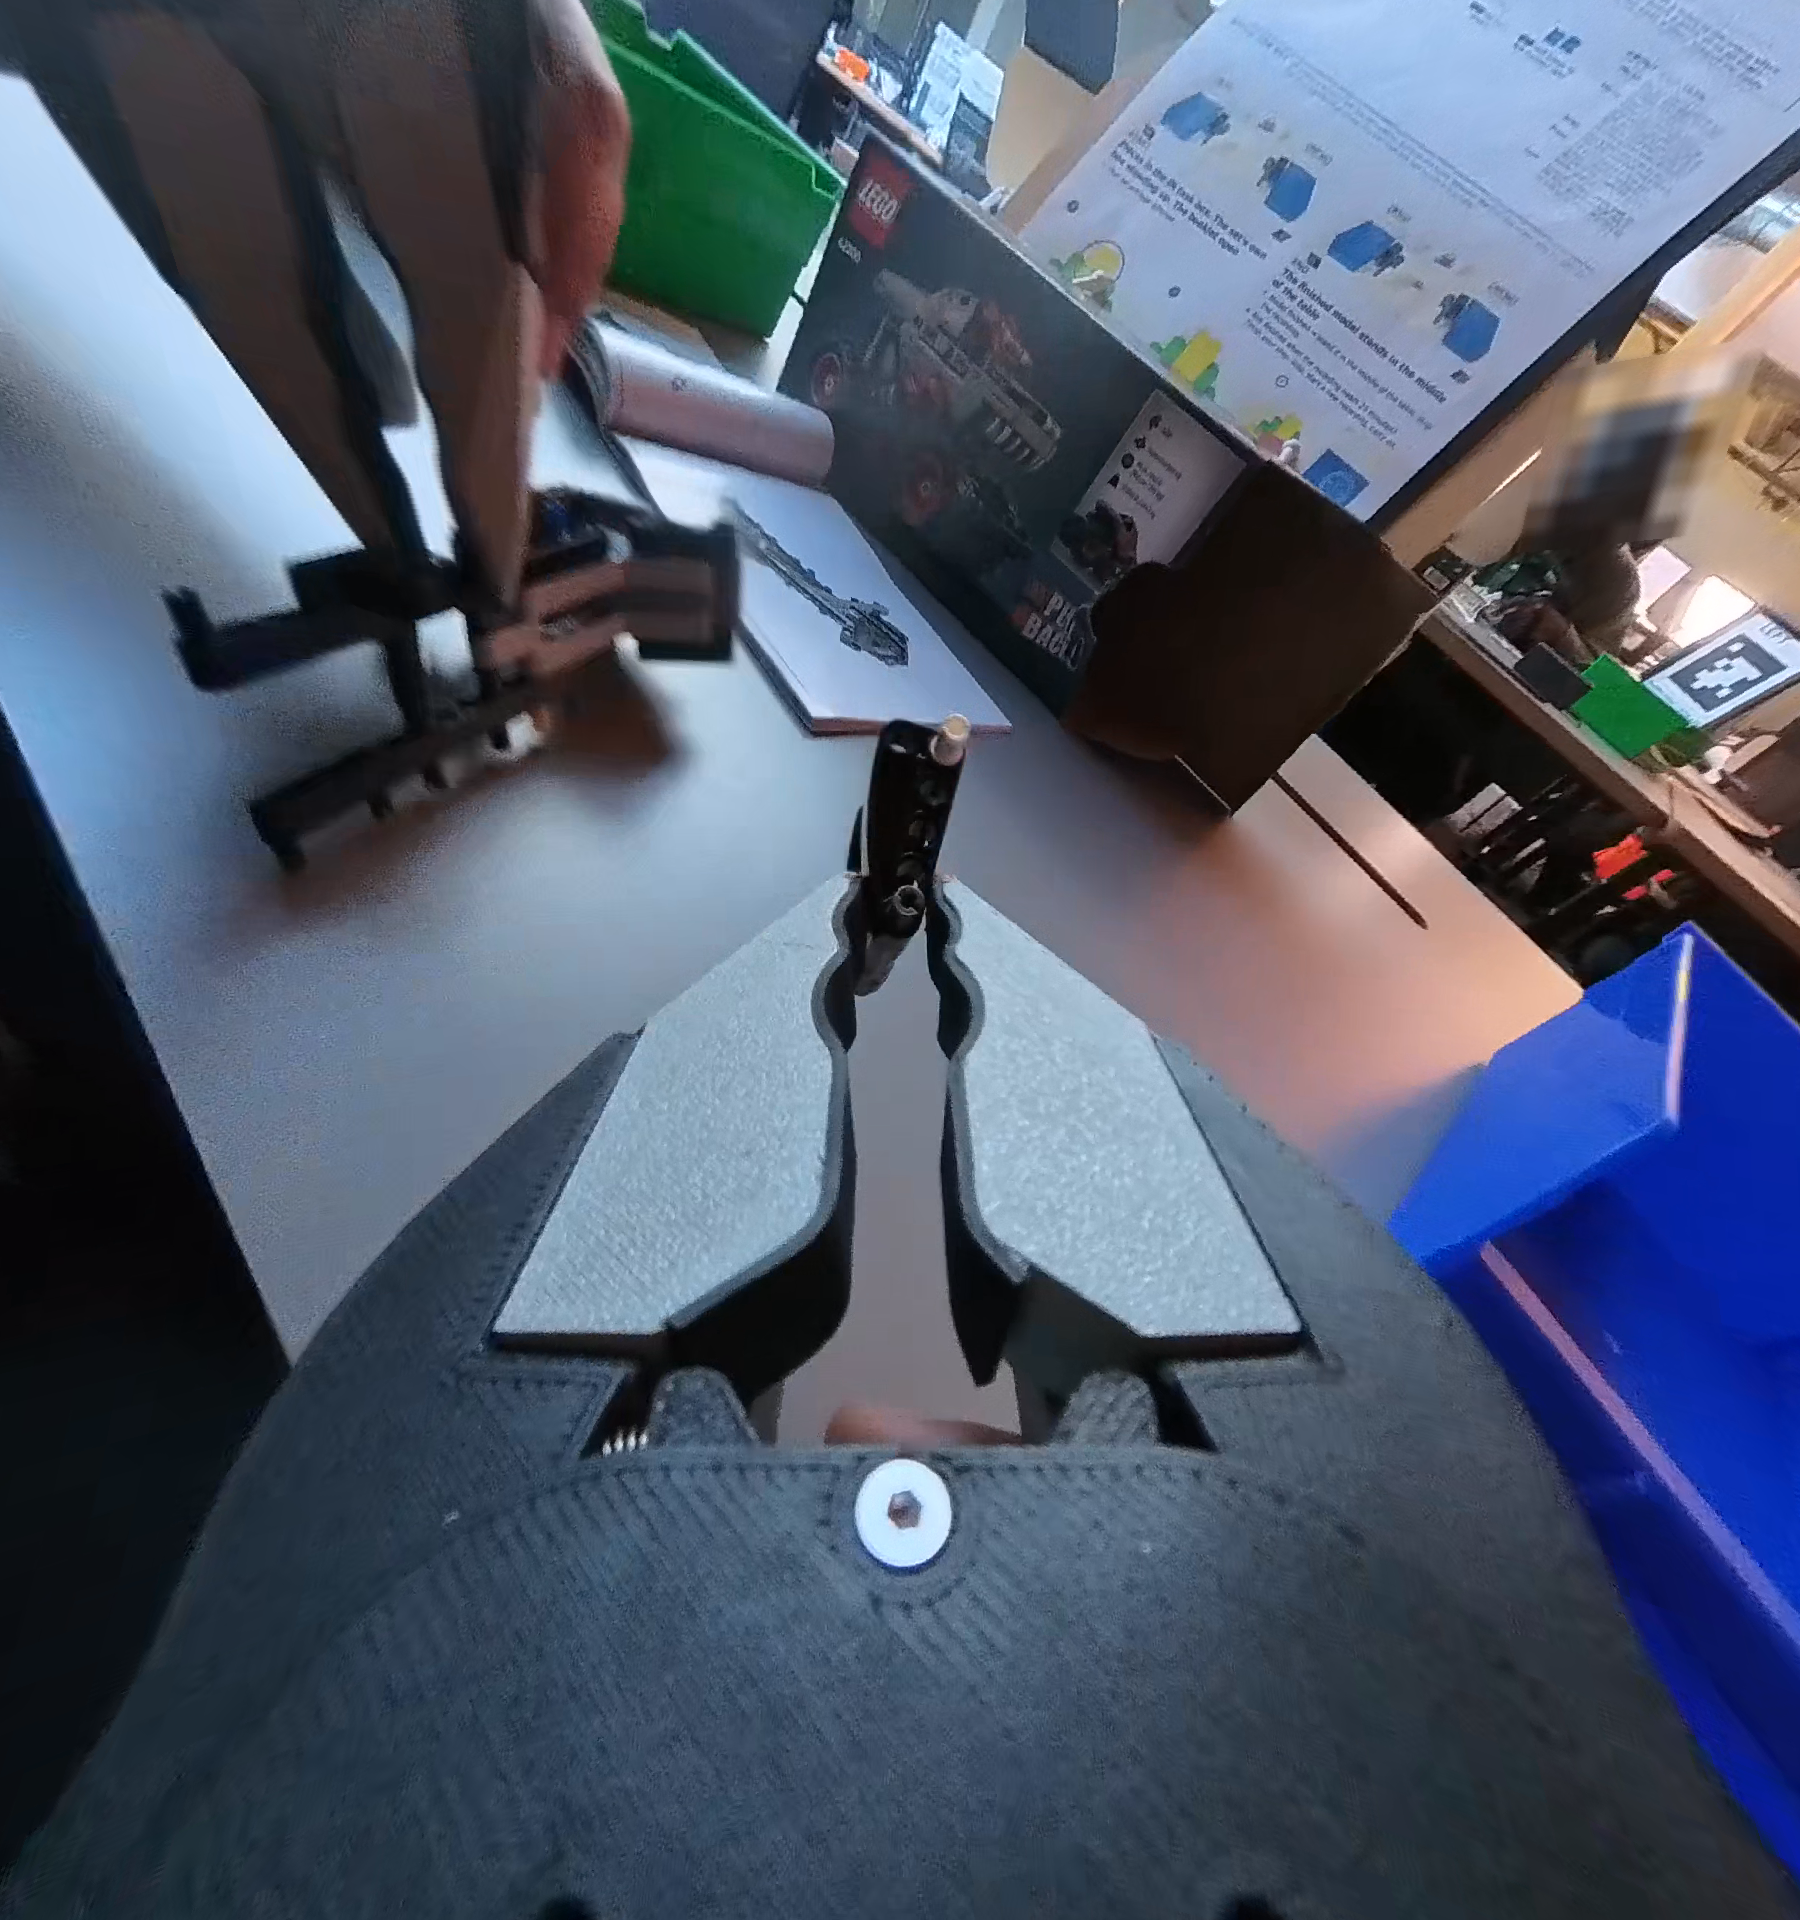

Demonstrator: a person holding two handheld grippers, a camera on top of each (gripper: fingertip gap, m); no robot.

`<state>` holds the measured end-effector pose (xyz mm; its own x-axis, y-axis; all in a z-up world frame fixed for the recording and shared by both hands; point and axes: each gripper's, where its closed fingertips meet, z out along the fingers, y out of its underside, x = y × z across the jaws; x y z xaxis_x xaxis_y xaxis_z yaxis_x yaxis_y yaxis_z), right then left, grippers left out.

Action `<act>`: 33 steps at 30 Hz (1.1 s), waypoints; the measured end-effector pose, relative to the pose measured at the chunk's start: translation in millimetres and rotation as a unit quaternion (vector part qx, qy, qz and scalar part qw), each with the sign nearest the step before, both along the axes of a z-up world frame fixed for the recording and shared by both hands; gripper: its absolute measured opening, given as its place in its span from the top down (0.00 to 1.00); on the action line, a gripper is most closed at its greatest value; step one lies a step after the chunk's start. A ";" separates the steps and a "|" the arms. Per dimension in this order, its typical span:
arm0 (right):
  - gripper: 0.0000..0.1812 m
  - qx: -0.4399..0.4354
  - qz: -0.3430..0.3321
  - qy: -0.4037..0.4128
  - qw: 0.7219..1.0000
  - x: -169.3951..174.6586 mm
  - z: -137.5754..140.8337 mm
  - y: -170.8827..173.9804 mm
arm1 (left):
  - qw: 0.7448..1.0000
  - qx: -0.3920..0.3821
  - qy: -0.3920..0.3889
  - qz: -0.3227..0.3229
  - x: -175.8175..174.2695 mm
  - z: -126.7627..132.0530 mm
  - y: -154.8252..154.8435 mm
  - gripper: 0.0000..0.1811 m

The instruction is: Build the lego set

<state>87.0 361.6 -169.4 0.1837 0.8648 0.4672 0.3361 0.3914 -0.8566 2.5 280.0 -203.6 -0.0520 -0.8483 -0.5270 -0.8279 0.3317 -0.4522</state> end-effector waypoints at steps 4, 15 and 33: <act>0.96 0.032 -0.012 -0.019 0.999 1.9 -8.6 5.7 | 0.996 0.070 -0.046 -0.005 -14.3 8.8 -6.6 0.97; 0.96 0.004 0.018 -0.043 0.999 -24.6 -15.9 16.4 | 0.935 -0.091 -0.293 0.180 -81.1 53.9 47.4 0.98; 0.96 -0.067 0.146 -0.121 0.980 -86.7 -11.2 0.1 | 0.942 -0.185 -0.233 0.153 -61.7 22.2 30.8 0.97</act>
<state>0.3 361.7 -180.6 -0.1821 0.9207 0.3450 0.4271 0.3902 -0.8157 -59.3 310.8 -181.3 0.3888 -0.9161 -0.0980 -0.5426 -0.1417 -0.8279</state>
